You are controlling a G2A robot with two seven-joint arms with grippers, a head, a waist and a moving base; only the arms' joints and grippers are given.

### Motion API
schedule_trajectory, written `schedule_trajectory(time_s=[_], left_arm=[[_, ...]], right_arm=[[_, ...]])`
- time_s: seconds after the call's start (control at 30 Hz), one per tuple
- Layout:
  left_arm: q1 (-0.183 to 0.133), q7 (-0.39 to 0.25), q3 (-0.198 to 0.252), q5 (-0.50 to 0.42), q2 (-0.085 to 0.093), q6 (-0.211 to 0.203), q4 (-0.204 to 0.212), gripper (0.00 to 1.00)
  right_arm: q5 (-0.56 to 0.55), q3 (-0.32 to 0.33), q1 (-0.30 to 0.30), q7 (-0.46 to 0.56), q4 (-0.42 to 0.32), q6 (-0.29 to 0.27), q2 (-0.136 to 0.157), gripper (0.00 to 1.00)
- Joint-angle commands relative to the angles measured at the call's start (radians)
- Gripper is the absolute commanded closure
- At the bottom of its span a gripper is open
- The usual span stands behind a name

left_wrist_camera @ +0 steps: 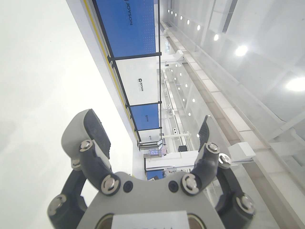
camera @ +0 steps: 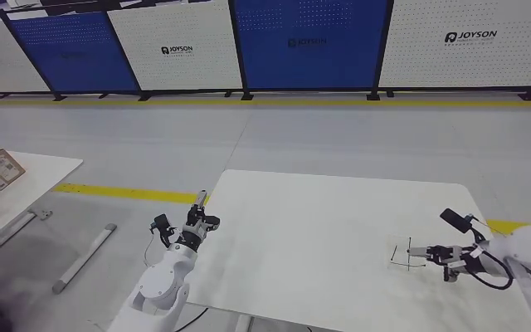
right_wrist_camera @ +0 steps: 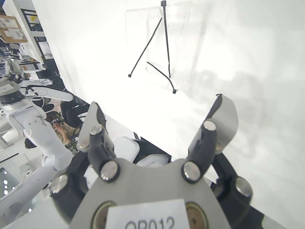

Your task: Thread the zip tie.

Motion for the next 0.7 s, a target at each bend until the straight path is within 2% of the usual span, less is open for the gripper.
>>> schedule_trajectory(time_s=[0.0, 0.07, 0.13, 0.4, 0.67], left_arm=[[0.000, 0.000, 0.000, 0.000, 0.000, 0.000, 0.000, 0.00], [0.000, 0.000, 0.000, 0.000, 0.000, 0.000, 0.000, 0.00], [0.000, 0.000, 0.000, 0.000, 0.000, 0.000, 0.000, 0.00], [0.000, 0.000, 0.000, 0.000, 0.000, 0.000, 0.000, 0.00], [0.000, 0.000, 0.000, 0.000, 0.000, 0.000, 0.000, 0.00]], right_arm=[[-0.011, -0.002, 0.000, 0.005, -0.004, 0.013, 0.004, 0.61], [-0.021, -0.017, 0.006, 0.005, -0.005, 0.034, 0.007, 0.60], [-0.020, -0.036, 0.014, 0.005, 0.003, 0.045, 0.009, 0.65], [-0.010, -0.122, 0.082, 0.005, 0.073, 0.083, 0.004, 0.65], [-0.024, -0.162, 0.117, 0.005, 0.103, 0.110, 0.000, 0.71]])
